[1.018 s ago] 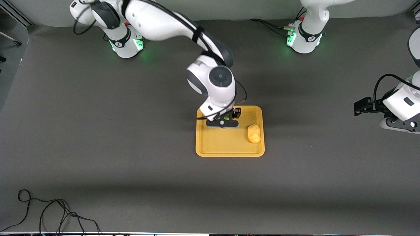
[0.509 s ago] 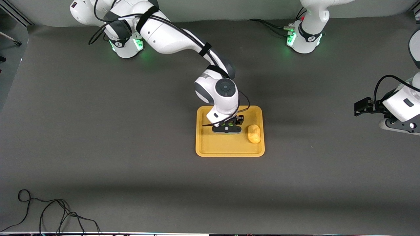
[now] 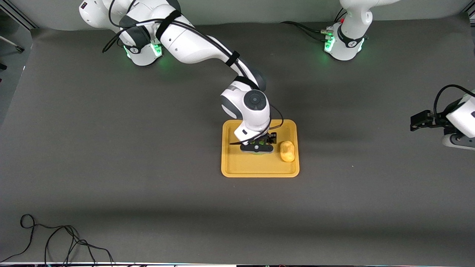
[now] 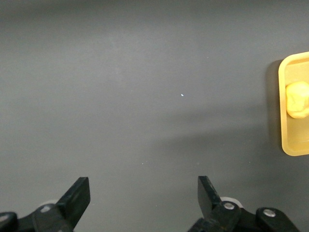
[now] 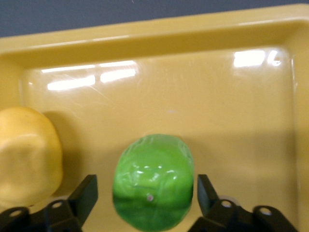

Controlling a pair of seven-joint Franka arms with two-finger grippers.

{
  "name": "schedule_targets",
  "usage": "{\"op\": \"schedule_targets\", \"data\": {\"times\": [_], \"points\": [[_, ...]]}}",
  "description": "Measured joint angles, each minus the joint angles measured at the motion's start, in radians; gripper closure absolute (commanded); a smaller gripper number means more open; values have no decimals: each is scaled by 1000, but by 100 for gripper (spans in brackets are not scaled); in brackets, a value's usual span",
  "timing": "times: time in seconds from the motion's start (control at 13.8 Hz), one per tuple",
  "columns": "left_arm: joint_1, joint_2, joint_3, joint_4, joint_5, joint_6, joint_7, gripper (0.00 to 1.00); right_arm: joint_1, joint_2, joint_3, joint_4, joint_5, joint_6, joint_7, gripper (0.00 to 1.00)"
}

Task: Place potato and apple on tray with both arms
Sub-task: 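Carry the green apple over the tray with the right gripper, then lower the apple onto the tray and open the right gripper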

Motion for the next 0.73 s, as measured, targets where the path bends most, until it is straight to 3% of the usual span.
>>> {"op": "schedule_targets", "data": {"times": [0.22, 0.44, 0.58, 0.73], "points": [[-48, -4, 60, 3, -14, -1, 0, 0, -5, -93, -10, 45, 0, -173, 3, 0], [-100, -8, 100, 10, -25, -10, -2, 0, -22, -269, -43, 52, -2, -390, 1, 0], [-119, -16, 104, 12, -27, -24, -3, 0, -59, -391, -58, 22, -4, -531, -68, 0], [-133, -22, 106, 13, -27, -31, -3, 0, -116, -524, -65, -72, -5, -589, -177, 0]]}}
